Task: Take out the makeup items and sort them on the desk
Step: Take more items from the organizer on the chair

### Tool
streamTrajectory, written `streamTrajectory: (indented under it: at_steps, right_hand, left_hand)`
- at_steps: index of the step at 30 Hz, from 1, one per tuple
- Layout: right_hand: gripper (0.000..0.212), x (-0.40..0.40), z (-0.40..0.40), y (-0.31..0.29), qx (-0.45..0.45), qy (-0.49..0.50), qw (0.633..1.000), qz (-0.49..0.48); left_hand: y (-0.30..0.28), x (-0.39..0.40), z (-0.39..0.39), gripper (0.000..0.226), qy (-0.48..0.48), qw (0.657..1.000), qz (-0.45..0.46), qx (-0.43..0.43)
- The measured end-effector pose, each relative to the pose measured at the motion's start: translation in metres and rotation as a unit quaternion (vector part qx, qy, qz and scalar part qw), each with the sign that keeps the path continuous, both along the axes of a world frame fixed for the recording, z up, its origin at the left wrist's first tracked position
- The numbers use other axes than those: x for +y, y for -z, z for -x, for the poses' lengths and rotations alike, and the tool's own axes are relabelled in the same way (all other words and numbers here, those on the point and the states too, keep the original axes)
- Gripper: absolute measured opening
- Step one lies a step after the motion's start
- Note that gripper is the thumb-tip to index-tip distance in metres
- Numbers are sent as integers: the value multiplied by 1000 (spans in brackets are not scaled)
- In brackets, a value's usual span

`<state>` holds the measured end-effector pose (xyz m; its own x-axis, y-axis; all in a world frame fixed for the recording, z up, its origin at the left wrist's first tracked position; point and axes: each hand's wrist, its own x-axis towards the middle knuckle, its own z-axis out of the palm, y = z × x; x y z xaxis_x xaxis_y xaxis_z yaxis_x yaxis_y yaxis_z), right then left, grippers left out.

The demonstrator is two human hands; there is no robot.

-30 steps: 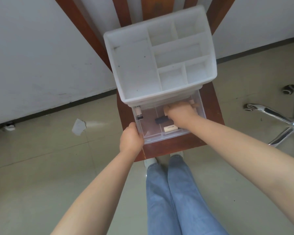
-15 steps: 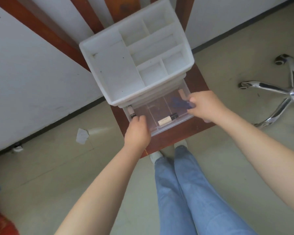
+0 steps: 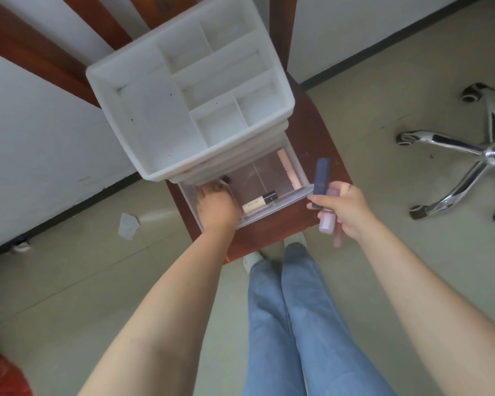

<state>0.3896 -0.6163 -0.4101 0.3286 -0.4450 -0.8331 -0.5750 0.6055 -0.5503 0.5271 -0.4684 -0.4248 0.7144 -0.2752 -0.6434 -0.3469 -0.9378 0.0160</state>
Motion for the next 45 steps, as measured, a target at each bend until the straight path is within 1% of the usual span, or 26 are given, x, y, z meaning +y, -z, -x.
streamTrajectory:
  at_steps: [2, 3, 6, 7, 8, 9, 10, 11, 12, 14, 15, 17, 19, 21, 22, 25, 26, 28, 30, 33, 35, 37, 39, 41, 43, 45]
  right_hand:
    - [27, 3, 2, -1, 3, -8, 1000, -4]
    - [26, 5, 2, -2, 7, -9, 1000, -9]
    - [21, 9, 0, -4, 10, -13, 1000, -18]
    - [22, 9, -1, -4, 20, -34, 999, 1]
    - [24, 8, -1, -4, 42, -82, 995, 46]
    - [28, 6, -2, -6, 79, -158, 977, 118]
    - [32, 6, -4, -9, 122, -241, 942, 200]
    - [34, 6, -6, -12, 150, -300, 901, 275]
    - [36, 7, -9, -15, 162, -339, 869, 323]
    - [42, 10, -15, -17, 167, -399, 830, 351]
    - [41, 12, -17, -16, 166, -418, 823, 348]
    - [35, 12, -20, -15, 171, -427, 822, 336]
    - [30, 13, -21, -19, 179, -440, 808, 349]
    - [30, 18, -17, -21, 182, -463, 783, 373]
    - [32, 21, -14, -21, 183, -468, 777, 380]
    - [36, 28, -4, -14, 155, -436, 773, 433]
    - [38, 28, -1, -11, 145, -432, 770, 447]
    - [44, 29, 4, -6, 150, -447, 742, 476]
    - [46, 31, 9, -3, 149, -465, 736, 470]
    - [46, 33, 11, 1, 135, -499, 713, 474]
    - [46, 33, 11, 3, 131, -518, 698, 478]
    - [47, 31, 11, 5, 123, -523, 691, 484]
    - [49, 31, 11, 6, 122, -528, 680, 495]
    - [50, 31, 14, 5, 121, -533, 676, 495]
    - [51, 29, 15, 5, 121, -529, 679, 495]
    - [50, 32, 16, 7, 112, -538, 679, 487]
  left_hand:
    - [-1, -2, 6, 34, 75, 997, 14, 19]
    - [-2, -3, 9, 35, 93, 995, 24, 29]
    - [-3, -9, 7, 38, 82, 994, 58, 53]
    - [-2, -12, 6, 42, 89, 992, 62, 60]
    - [-1, -14, 6, 44, 108, 990, 60, 69]
    - [0, -17, 6, 45, 130, 987, 57, 77]
    - [1, -19, 6, 44, 151, 984, 53, 82]
    - [3, -22, 6, 42, 172, 980, 49, 87]
    - [4, -26, 5, 41, 193, 976, 44, 94]
    - [5, -33, 3, 44, 225, 967, 33, 113]
    - [4, -36, 1, 45, 238, 964, 24, 120]
    - [5, -40, -2, 43, 286, 952, 0, 104]
    - [9, -38, -5, 46, 317, 945, -20, 82]
    - [13, -34, -7, 51, 288, 953, -18, 88]
    - [14, -33, -7, 50, 268, 959, -8, 88]
    - [11, -38, -6, 33, 223, 971, 34, 75]
    - [10, -42, -6, 28, 240, 967, 48, 77]
    - [7, -51, -5, 26, 312, 943, 89, 69]
    - [6, -60, -5, 33, 381, 917, 113, 47]
    - [7, -67, -6, 50, 451, 889, 70, 32]
    - [4, -68, -4, 55, 470, 882, 34, 20]
    - [6, -68, -2, 46, 470, 883, 16, 1]
    - [8, -68, 0, 35, 483, 875, -1, -10]
    - [7, -67, -1, 32, 495, 868, 24, -35]
    - [-1, -66, -5, 36, 489, 869, 45, -57]
    - [-10, -59, -5, 38, 441, 897, 9, -24]
